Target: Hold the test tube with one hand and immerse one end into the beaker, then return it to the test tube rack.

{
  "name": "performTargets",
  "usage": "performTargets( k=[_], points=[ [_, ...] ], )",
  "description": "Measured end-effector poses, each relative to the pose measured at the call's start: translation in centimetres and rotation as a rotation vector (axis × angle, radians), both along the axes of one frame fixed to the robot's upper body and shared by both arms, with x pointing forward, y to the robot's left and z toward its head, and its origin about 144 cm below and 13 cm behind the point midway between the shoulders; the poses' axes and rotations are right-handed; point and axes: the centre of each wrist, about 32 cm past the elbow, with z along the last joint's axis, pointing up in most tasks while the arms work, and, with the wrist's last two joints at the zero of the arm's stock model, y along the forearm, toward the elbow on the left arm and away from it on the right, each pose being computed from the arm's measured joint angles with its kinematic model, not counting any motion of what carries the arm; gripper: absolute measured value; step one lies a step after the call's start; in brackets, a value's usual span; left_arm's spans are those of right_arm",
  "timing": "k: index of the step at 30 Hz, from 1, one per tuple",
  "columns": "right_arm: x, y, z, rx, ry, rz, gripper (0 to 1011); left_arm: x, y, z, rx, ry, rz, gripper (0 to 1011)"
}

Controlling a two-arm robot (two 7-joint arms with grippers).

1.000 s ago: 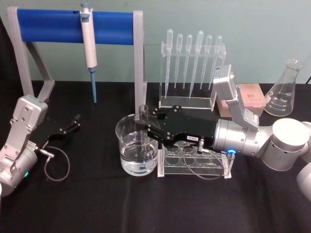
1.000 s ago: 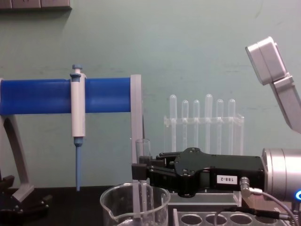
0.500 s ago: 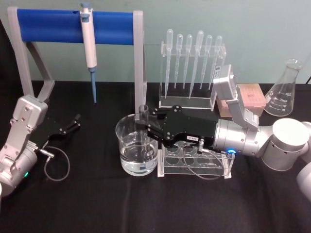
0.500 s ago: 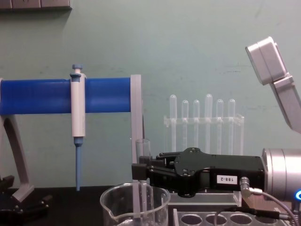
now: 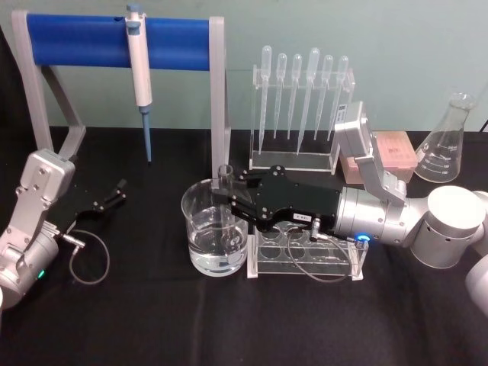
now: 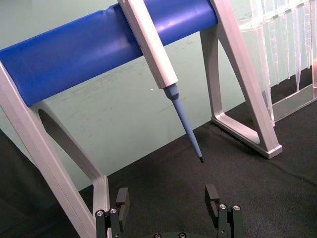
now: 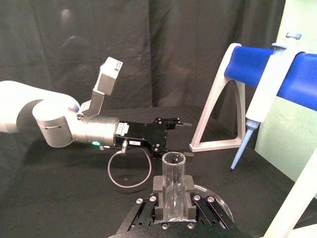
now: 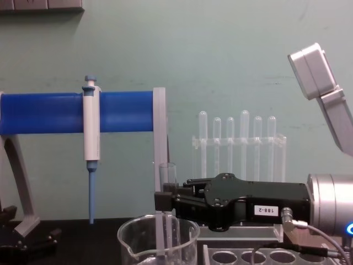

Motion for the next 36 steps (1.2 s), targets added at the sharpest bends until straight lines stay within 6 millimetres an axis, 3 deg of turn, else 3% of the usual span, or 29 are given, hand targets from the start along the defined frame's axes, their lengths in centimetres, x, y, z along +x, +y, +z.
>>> performTargets(
  k=[18, 25, 36],
  points=[
    [0.2, 0.2, 0.0, 0.004, 0.001, 0.002, 246, 0.0, 0.0, 0.0, 0.000, 0.000, 0.000, 1000],
    [1.2, 1.6, 1.1, 0.026, -0.037, 0.014, 246, 0.0, 0.0, 0.0, 0.000, 0.000, 0.000, 1000],
    [1.5, 1.9, 3.2, 0.071, -0.084, 0.003, 246, 0.0, 0.0, 0.0, 0.000, 0.000, 0.000, 1000]
  ],
)
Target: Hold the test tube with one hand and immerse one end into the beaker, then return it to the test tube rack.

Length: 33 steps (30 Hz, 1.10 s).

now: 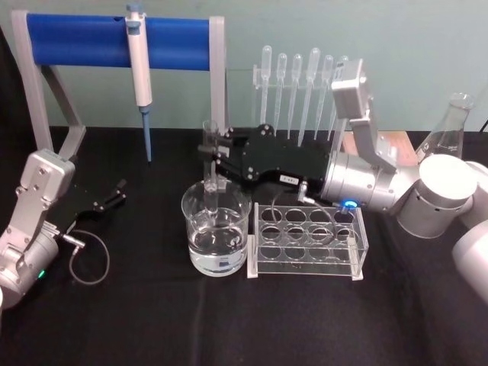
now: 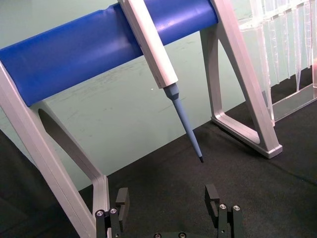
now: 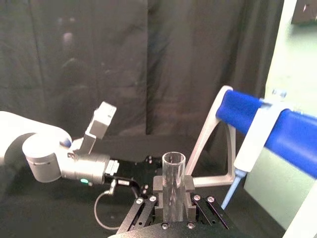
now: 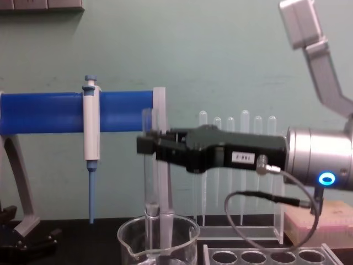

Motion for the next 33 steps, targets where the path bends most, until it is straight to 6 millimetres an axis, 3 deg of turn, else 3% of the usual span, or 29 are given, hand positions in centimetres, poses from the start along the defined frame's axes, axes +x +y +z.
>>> performTargets(
  k=[13, 23, 33],
  points=[
    [-0.6, -1.9, 3.6, 0.019, -0.040, 0.009, 246, 0.0, 0.0, 0.0, 0.000, 0.000, 0.000, 1000],
    [-1.4, -4.8, 6.3, 0.026, -0.065, 0.006, 246, 0.0, 0.0, 0.0, 0.000, 0.000, 0.000, 1000],
    [-2.9, -7.7, 6.1, 0.025, -0.059, -0.023, 246, 0.0, 0.0, 0.0, 0.000, 0.000, 0.000, 1000]
  ],
)
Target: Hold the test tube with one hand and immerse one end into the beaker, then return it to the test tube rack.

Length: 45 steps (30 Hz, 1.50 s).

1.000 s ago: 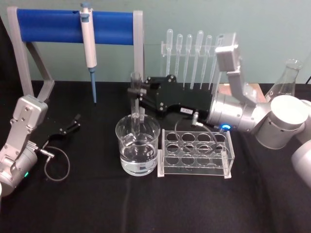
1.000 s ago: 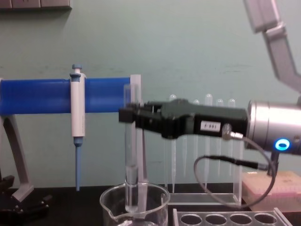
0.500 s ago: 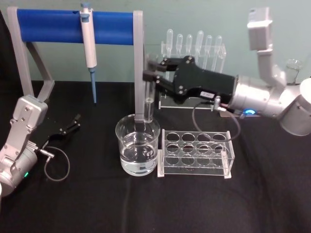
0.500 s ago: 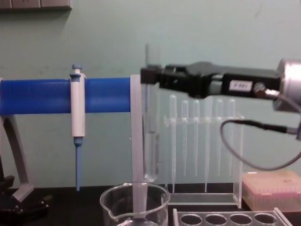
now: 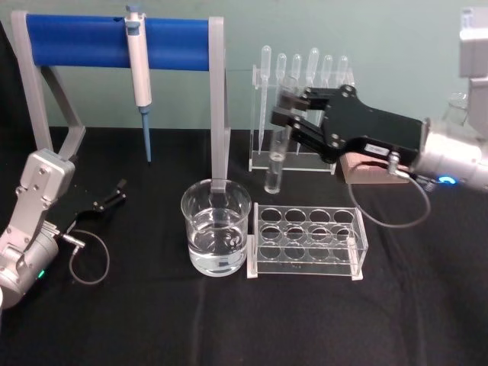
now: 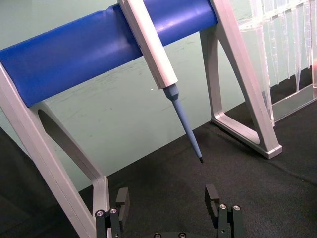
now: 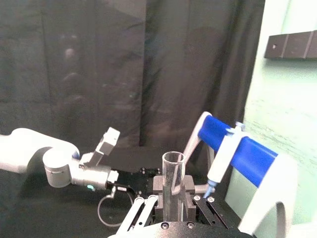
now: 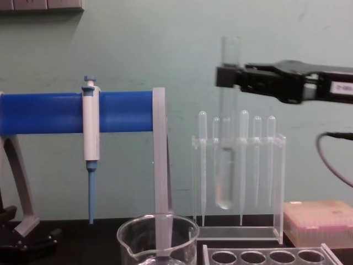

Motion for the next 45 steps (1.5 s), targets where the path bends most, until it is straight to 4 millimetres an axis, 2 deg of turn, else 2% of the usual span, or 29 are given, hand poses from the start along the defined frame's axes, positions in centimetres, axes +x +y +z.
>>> performTargets(
  k=[6, 15, 27, 45],
  points=[
    [-0.8, -2.4, -1.8, -0.004, 0.013, -0.025, 246, 0.0, 0.0, 0.0, 0.000, 0.000, 0.000, 1000],
    [-1.5, -3.8, -4.1, 0.001, 0.033, -0.030, 246, 0.0, 0.0, 0.0, 0.000, 0.000, 0.000, 1000],
    [-1.7, -4.1, -6.5, -0.007, 0.050, -0.032, 246, 0.0, 0.0, 0.0, 0.000, 0.000, 0.000, 1000],
    [-1.2, -3.6, -8.5, -0.005, 0.071, -0.044, 246, 0.0, 0.0, 0.0, 0.000, 0.000, 0.000, 1000]
  ],
)
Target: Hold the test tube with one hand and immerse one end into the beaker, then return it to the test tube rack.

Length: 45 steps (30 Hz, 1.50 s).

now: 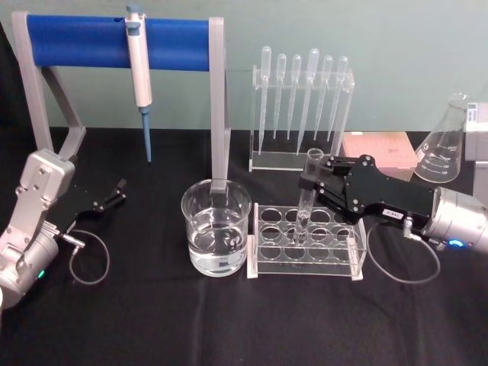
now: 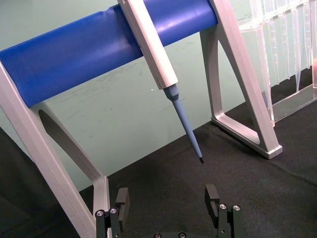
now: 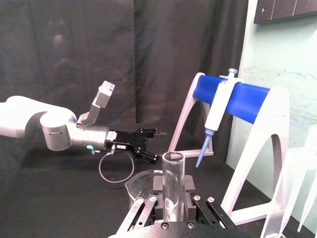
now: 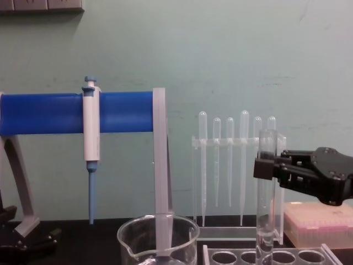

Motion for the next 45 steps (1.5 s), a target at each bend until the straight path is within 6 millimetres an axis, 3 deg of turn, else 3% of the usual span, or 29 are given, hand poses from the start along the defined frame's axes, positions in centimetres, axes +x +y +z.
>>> performTargets(
  k=[23, 45],
  points=[
    [-1.3, -0.2, -2.9, 0.021, -0.020, -0.017, 246, 0.0, 0.0, 0.0, 0.000, 0.000, 0.000, 1000],
    [-1.9, -0.2, -4.1, 0.018, -0.045, -0.049, 246, 0.0, 0.0, 0.0, 0.000, 0.000, 0.000, 1000]
  ],
)
